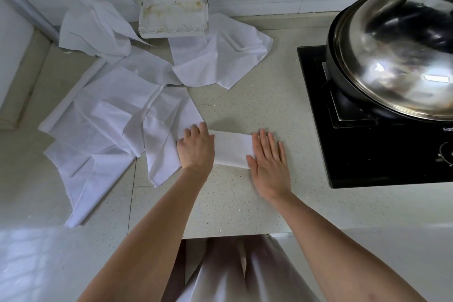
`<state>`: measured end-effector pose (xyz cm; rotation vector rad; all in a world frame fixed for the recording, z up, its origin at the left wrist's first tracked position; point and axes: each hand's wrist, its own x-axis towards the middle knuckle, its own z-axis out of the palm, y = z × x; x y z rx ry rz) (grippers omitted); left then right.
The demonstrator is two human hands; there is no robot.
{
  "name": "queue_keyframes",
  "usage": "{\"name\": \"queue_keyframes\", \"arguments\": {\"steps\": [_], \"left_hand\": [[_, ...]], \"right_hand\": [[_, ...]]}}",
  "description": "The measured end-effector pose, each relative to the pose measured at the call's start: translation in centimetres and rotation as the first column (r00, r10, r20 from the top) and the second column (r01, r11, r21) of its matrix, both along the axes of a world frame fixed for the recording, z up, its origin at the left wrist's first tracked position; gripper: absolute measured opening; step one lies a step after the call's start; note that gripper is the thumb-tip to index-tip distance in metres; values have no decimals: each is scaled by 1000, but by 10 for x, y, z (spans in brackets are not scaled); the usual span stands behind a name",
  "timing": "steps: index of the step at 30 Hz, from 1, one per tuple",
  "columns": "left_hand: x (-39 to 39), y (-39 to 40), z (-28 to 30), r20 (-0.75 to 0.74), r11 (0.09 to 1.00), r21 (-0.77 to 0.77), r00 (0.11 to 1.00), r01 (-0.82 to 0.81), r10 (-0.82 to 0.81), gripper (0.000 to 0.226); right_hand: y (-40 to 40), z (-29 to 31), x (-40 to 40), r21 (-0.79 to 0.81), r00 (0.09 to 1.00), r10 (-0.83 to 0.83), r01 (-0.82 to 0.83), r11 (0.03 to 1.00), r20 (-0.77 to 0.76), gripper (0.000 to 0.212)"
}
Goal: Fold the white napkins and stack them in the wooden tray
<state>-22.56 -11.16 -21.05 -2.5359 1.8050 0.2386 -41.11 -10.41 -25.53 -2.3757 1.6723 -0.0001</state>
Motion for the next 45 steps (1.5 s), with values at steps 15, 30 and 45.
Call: {"name": "queue_keyframes", "arguments": {"steps": [15, 30, 45], "left_hand": [[9, 21, -33, -52, 932, 123, 940, 341, -337, 60], [-9, 7, 15, -496, 949, 82, 814, -303, 302, 32], [-72, 329, 78, -798, -223, -205, 31, -953, 601, 13]], "right_hand": [[-7, 10, -12, 63, 996, 91, -90, 994, -19, 64], [-105, 58, 19, 416, 962, 273, -254, 873, 15, 3], [134, 110, 134, 555, 638, 172, -751, 358, 751, 21]]}}
